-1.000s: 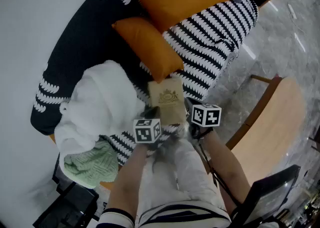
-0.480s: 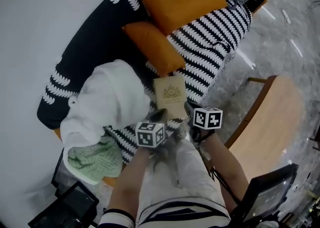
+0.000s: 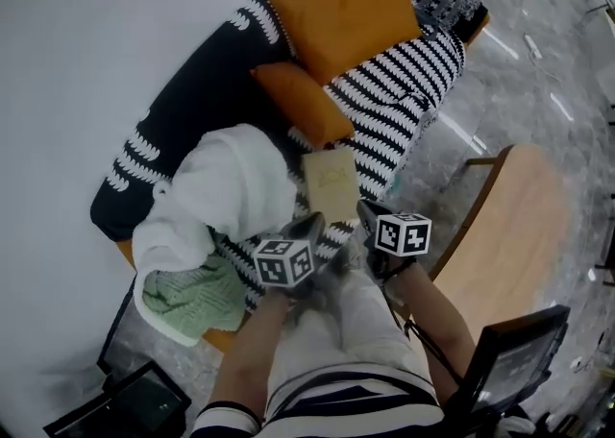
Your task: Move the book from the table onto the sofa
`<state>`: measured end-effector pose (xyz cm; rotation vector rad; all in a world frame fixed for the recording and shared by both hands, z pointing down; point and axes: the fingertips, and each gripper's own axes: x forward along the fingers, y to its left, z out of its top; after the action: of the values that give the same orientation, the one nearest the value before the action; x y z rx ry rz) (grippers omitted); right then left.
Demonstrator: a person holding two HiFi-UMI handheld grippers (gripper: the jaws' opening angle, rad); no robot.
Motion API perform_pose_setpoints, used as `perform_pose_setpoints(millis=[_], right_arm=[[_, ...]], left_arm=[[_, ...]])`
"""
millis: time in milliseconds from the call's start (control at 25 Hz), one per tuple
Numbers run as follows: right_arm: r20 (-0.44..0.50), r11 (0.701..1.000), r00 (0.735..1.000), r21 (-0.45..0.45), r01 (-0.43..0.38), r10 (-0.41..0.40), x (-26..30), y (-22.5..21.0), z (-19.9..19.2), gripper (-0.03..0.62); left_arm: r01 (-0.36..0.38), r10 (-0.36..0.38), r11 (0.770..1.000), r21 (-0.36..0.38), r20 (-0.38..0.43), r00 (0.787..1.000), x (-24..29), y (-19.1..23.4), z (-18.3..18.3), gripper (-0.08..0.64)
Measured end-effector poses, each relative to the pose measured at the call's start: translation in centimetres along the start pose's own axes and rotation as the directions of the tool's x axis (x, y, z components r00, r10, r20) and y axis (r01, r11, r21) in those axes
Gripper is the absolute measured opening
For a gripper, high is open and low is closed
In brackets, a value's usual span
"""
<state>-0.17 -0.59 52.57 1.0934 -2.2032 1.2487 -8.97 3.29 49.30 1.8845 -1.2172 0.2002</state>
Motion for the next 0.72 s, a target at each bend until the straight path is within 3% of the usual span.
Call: perform_pose_setpoints(millis=[720], right_arm=[[0.230, 0.989, 0.972, -0.146, -0.010, 0.044, -10.8, 9.7, 2.2, 0.002]], left_arm=[[0.100, -0.125, 0.986, 0.134, 0.191, 0.974, -12.3, -6.1, 3.0, 0.003]])
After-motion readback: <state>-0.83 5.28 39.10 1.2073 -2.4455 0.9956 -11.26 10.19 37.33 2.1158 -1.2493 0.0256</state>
